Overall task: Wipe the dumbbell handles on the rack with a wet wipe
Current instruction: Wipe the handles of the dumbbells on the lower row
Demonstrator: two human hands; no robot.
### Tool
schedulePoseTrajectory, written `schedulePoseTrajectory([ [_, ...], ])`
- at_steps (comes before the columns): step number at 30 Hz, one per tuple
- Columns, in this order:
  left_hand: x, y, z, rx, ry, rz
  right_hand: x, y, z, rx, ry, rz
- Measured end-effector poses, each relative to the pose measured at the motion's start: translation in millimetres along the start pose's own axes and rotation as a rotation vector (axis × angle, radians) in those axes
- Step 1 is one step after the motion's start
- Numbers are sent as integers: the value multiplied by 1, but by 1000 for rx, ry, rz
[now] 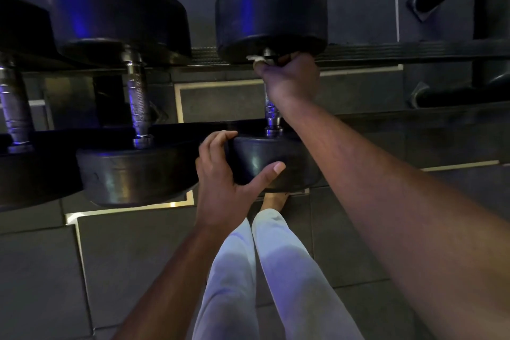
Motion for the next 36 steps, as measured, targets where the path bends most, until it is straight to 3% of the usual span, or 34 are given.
schedulePoseTrajectory([
  [9, -1, 2, 0, -10, 0, 21, 19, 22, -2, -268, -145, -569],
  [15, 0, 2, 0, -15, 6, 11, 18, 20, -11, -225, -255, -555],
  [20, 0, 2, 1, -10, 1, 19, 7, 21, -13, -289, -161, -472],
  [25, 0, 1, 1, -6, 0, 20, 8, 41, -7, -488, -262, -829],
  [29, 0, 0, 1, -10, -9, 10, 13, 38, -8, -428, -156, -730],
  [32, -1, 0, 0, -10, -14, 10, 15, 31, -12, -324, -162, -610],
  [36, -1, 0, 0, 0, -22, 16, 23, 25, -16, -339, -220, -513],
])
Point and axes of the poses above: each hand's wrist, its own z-axis away from the middle knuckle, its own y-axis out of the back of the hand, x = y × z, the point moved 3 cm from there along -z, towards the middle knuckle, and after that the axes turned 13 degrees about y, right-handed, at the moved point
